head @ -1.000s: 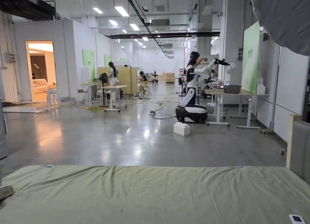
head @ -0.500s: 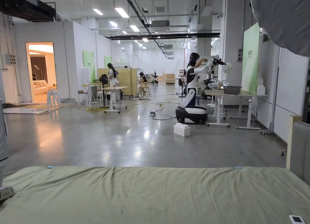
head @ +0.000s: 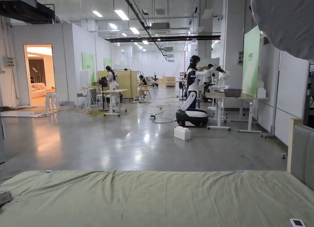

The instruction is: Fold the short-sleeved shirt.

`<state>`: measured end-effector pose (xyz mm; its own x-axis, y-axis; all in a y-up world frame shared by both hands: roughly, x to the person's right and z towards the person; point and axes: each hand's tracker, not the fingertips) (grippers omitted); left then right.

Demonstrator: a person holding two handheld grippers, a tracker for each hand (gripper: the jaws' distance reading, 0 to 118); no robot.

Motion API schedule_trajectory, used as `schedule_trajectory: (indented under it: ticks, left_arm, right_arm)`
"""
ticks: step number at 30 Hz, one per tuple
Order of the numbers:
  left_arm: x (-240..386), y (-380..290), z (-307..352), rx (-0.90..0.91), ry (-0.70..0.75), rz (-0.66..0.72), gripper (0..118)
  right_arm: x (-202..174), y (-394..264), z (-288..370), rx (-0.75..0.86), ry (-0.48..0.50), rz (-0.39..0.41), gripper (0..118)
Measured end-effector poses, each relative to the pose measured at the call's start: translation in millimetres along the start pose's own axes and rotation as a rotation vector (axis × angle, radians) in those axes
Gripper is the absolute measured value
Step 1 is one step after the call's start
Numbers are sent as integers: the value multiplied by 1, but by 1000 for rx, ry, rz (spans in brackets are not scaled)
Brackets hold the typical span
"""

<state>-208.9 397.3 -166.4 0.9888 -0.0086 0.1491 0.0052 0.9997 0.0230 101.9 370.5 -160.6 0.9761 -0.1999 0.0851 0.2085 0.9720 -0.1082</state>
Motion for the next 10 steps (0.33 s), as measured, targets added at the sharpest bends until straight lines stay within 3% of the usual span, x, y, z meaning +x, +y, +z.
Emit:
schedule_trajectory:
  ticks: [10]
  left_arm:
    - [-4,2,0,-5,11,30,118]
  right_arm:
    - [-7,-5,7,35,52,125,118]
